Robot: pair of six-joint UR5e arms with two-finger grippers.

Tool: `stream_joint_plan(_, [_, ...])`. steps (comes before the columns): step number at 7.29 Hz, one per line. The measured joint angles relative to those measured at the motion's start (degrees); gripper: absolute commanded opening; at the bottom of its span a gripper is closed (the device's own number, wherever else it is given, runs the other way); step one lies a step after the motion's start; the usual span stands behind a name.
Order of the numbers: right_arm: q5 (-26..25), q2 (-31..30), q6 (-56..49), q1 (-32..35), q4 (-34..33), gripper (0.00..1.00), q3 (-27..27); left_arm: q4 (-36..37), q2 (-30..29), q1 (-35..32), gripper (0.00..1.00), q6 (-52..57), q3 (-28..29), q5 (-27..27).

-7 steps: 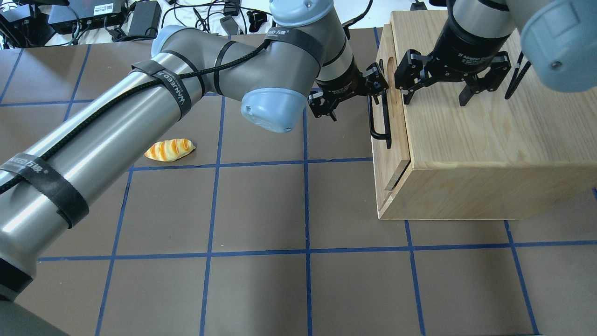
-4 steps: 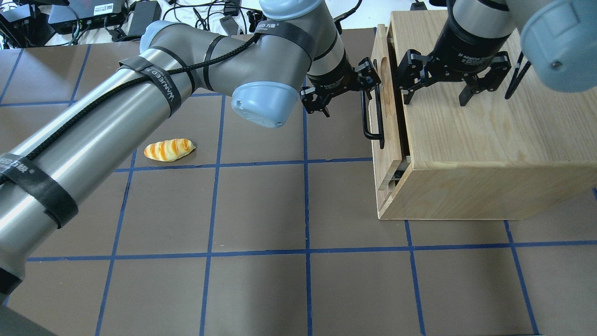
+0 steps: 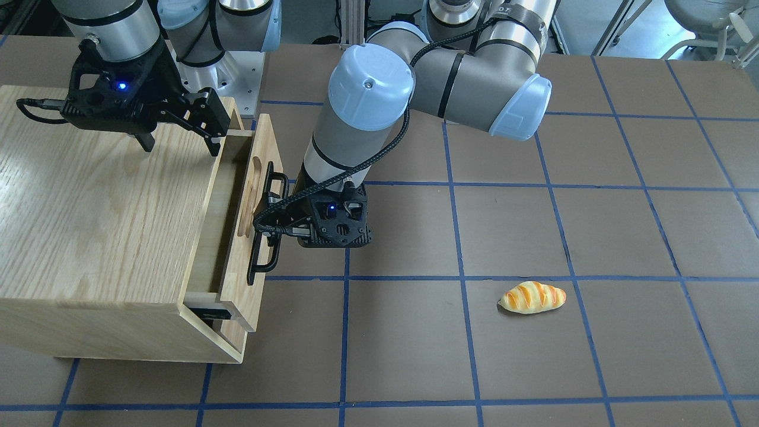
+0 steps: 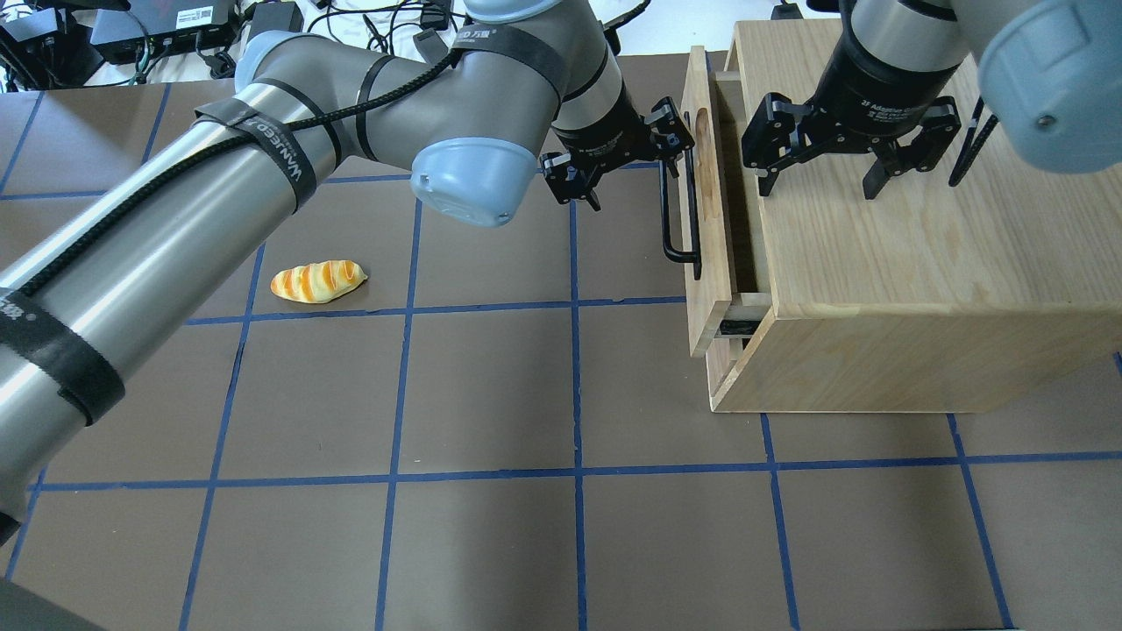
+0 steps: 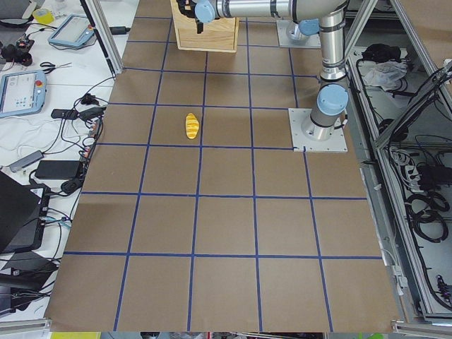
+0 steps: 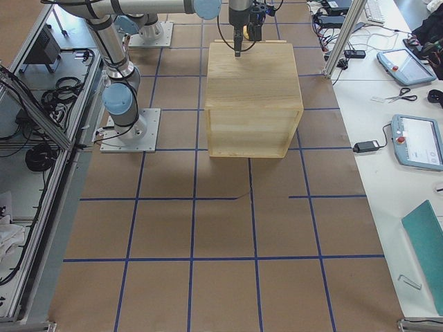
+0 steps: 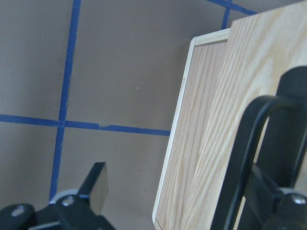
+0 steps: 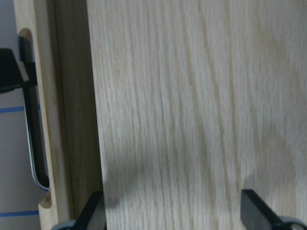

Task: Open upper drawer
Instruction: 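Pull the drawer handle with the left gripper away from the cabinet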

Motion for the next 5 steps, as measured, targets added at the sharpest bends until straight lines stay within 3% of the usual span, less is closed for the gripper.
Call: stream_joint_plan(5, [-0.1,0.0,0.0,0.0,0.0,1.0,0.0,-1.0,0.6,3.4,1.0,2.8,-0.1,0.0])
